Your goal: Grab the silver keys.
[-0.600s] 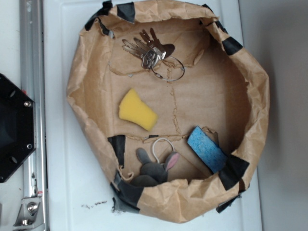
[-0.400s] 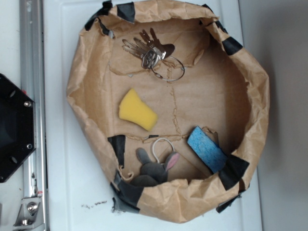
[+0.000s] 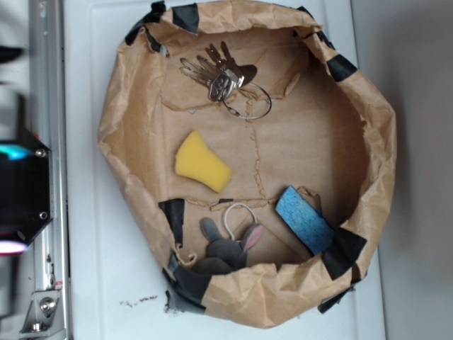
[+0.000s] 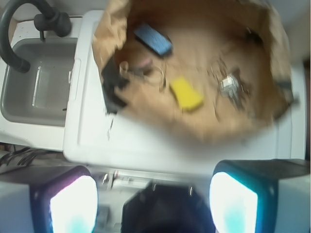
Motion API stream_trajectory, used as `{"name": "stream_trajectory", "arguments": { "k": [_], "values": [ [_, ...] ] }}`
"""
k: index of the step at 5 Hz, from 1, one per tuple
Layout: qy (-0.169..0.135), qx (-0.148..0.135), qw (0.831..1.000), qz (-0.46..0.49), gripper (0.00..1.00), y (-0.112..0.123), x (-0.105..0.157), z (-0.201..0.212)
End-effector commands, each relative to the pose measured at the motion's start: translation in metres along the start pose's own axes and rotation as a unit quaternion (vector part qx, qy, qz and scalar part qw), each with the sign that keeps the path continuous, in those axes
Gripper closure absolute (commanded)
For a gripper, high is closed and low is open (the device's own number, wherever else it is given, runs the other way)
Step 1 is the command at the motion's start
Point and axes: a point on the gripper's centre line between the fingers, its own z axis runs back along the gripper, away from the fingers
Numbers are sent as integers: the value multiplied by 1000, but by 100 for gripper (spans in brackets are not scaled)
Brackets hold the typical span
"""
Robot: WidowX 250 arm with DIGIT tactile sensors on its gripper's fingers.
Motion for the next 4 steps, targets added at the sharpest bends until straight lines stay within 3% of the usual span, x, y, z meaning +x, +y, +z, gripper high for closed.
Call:
{"name": "stream_trajectory", "arguments": {
  "k": [1, 4],
  "values": [
    [-16, 13, 995, -100, 0, 29, 52, -15],
    [-16, 13, 995, -100, 0, 29, 52, -15]
  ]
}}
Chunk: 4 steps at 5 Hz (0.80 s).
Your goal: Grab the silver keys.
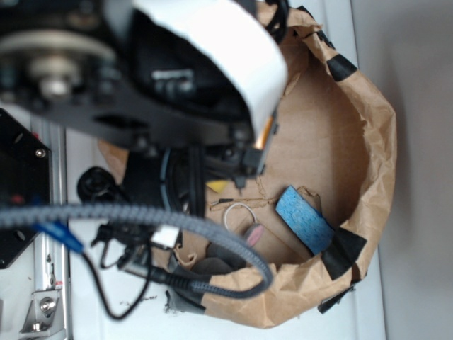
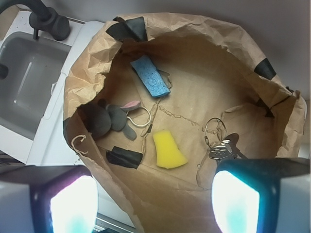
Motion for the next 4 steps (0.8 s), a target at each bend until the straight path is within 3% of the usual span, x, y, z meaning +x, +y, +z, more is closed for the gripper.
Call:
{"name": "stream_trajectory", "arguments": {
  "k": [1, 2, 3, 4],
  "values": [
    [-24, 14, 1000, -7, 0, 19, 18, -30],
    [-17, 25, 999, -24, 0, 35, 23, -50],
    [-53, 29, 997, -54, 0, 51, 23, -65],
    [-68, 47, 995, -51, 0, 66, 27, -89]
  ]
}}
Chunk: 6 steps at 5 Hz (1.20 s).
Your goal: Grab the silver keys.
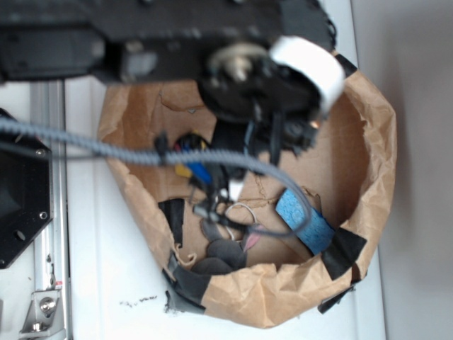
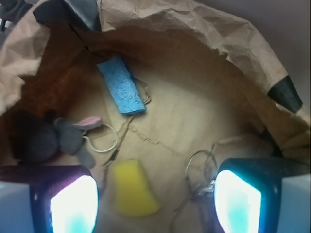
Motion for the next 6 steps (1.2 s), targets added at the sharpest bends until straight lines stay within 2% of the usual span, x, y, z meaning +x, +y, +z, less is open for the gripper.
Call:
{"name": "stream_trajectory", "arguments": {
  "k": [1, 2, 3, 5, 6],
  "values": [
    [-24, 35, 999, 2, 0, 15, -1, -41],
    [-9, 44, 999, 5, 0, 11, 0, -58],
    [-7, 42, 999, -5, 0, 6, -2, -57],
    [1, 41, 999, 6, 0, 13, -2, -59],
    [18, 50, 998, 22, 0, 18, -7, -72]
  ]
}}
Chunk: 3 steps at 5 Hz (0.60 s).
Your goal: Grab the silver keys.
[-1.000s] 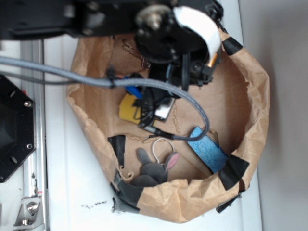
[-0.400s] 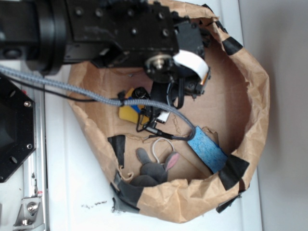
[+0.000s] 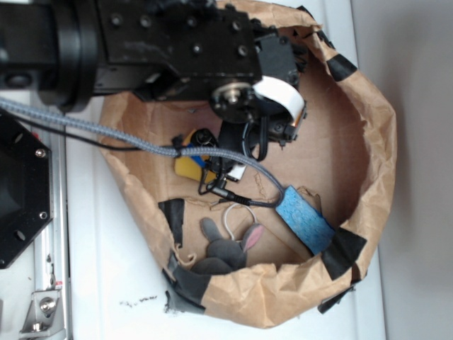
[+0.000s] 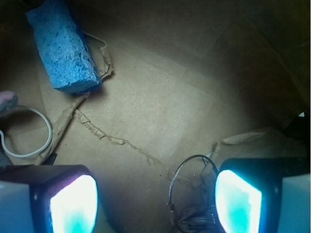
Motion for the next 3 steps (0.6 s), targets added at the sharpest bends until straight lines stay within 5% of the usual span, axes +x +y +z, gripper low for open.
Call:
{"name": "stream_trajectory", "arguments": {
  "k": [1, 3],
  "values": [
    [8, 14, 999, 34, 0, 10, 2, -17],
    [18, 16, 998, 54, 0, 13, -3, -30]
  ]
}}
